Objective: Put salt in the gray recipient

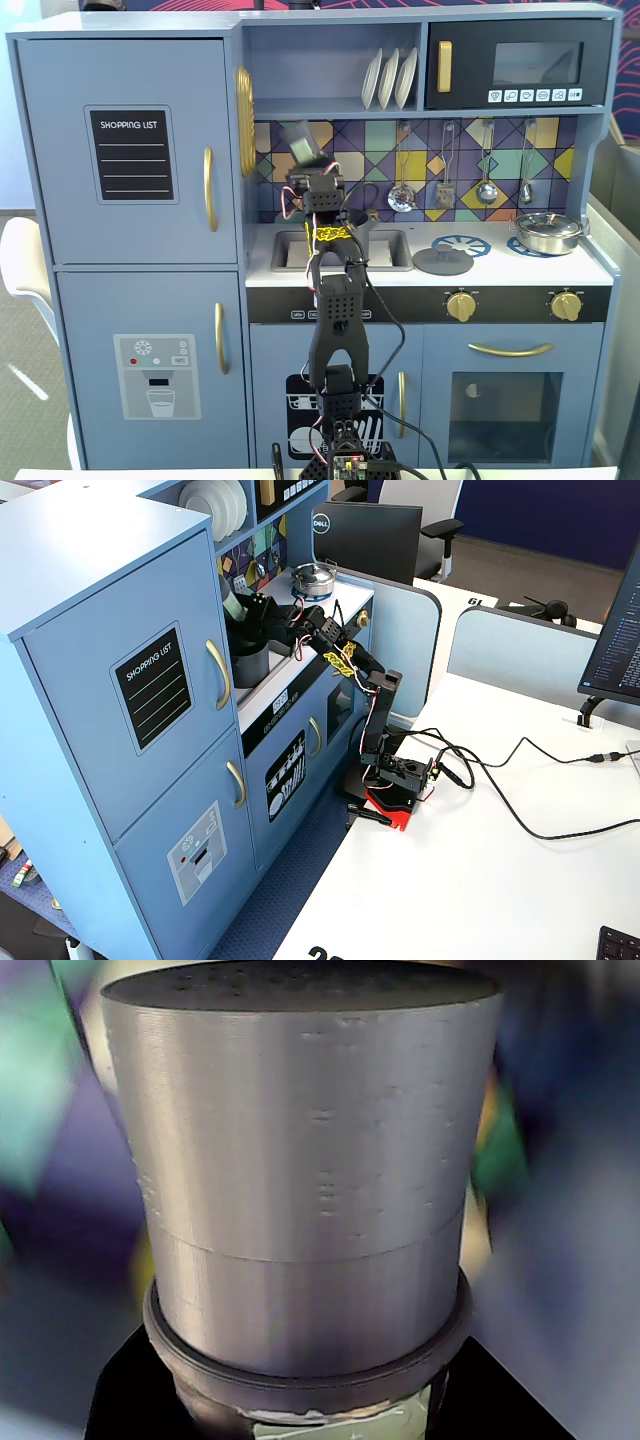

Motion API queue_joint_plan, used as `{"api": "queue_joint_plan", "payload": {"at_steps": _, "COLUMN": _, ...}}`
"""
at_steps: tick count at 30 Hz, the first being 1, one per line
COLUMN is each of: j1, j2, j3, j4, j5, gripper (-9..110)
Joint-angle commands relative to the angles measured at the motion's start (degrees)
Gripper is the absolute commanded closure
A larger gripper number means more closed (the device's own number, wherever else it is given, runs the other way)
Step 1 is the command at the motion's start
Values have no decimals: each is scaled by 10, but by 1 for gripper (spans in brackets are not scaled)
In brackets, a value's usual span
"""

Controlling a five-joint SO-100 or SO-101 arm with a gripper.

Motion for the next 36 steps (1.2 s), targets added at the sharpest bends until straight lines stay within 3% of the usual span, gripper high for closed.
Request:
{"api": "queue_joint_plan", "payload": {"at_steps": 1, "j1": -23, "j2": -21, "j3": -138, "j4": -41, "j5": -31, "gripper": 101}}
{"api": "queue_joint_plan", "payload": {"at_steps": 5, "j1": -15, "j2": -18, "j3": -134, "j4": -43, "j5": -41, "gripper": 101}}
{"api": "queue_joint_plan", "payload": {"at_steps": 12, "j1": 49, "j2": 17, "j3": 14, "j4": 31, "j5": -19, "gripper": 101}}
{"api": "queue_joint_plan", "payload": {"at_steps": 16, "j1": 51, "j2": 29, "j3": 70, "j4": -18, "j5": -29, "gripper": 101}}
{"api": "queue_joint_plan", "payload": {"at_steps": 20, "j1": 26, "j2": 19, "j3": 48, "j4": -107, "j5": -58, "gripper": 101}}
{"api": "queue_joint_plan", "payload": {"at_steps": 27, "j1": -2, "j2": -25, "j3": -100, "j4": -131, "j5": -99, "gripper": 101}}
{"api": "queue_joint_plan", "payload": {"at_steps": 36, "j1": 41, "j2": 48, "j3": 62, "j4": -16, "j5": -61, "gripper": 101}}
